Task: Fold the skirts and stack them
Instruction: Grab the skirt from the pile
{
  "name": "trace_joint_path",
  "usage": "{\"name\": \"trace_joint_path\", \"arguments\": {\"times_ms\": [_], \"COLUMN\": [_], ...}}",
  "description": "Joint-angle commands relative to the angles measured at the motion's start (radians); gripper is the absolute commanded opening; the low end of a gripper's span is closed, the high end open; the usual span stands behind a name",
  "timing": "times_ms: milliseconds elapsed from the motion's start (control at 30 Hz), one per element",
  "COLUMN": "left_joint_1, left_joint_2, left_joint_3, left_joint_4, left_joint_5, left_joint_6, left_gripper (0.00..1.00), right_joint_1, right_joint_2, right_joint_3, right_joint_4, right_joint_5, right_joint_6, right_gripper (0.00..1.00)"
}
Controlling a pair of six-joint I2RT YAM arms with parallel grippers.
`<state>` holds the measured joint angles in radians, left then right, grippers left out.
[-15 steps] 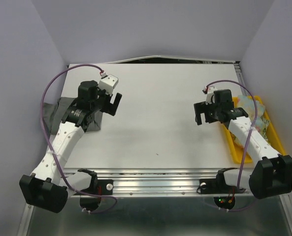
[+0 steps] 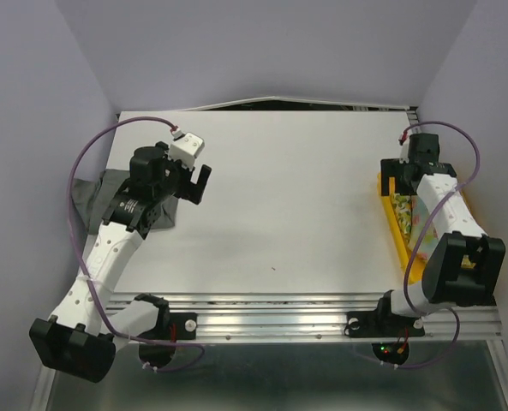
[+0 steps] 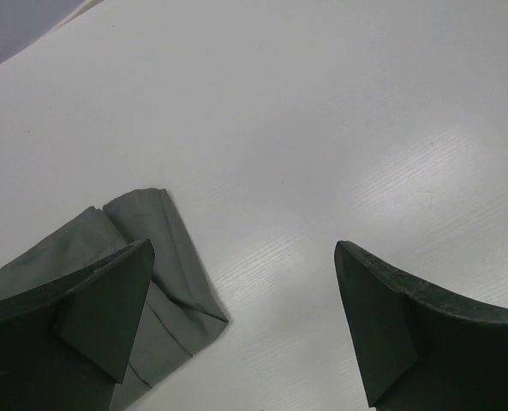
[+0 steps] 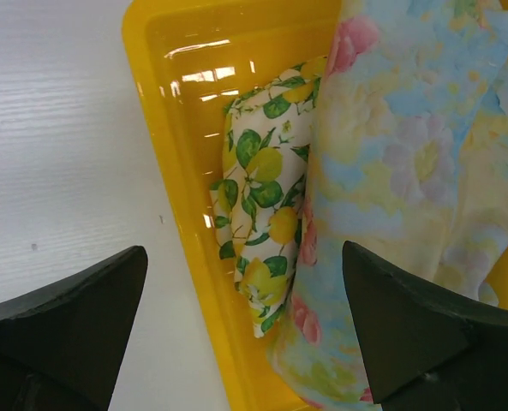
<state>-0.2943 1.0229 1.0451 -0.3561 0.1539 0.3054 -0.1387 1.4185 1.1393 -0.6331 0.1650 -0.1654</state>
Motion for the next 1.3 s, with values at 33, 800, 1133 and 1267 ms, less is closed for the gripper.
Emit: {"name": "trace_joint_path", "arguments": {"times_ms": [33, 800, 1133, 1267], "left_joint_1": [0.003, 0.018, 0.027, 0.049], "left_joint_2": [0.022, 0.052, 0.033, 0.023], "left_joint_3": [0.015, -0.013, -0.034, -0.040], "left_joint_4": [0.026, 0.105, 0.144, 0.149], "left_joint_5": [0.006, -0.044, -0.011, 0.013], "left_joint_6": [0.027, 0.002, -0.057, -0.103], "left_gripper": [0.98, 0.98, 0.98, 0.98], "right_joint_1": [-0.048, -0.219, -0.219, -0.219], "right_joint_2": [0.104, 0.251, 0.120, 0.091], "right_joint_3": [0.125, 0.283, 0.463, 0.571], "right_joint_4": [-0.016, -0.151, -0.223, -0.260], "right_joint_5": [0.140, 0.130, 0.065, -0.062], "right_joint_6": [-0.042, -0.045, -0.086, -0.072], "right_gripper": [1.00, 0.72, 0.04, 0.01]}}
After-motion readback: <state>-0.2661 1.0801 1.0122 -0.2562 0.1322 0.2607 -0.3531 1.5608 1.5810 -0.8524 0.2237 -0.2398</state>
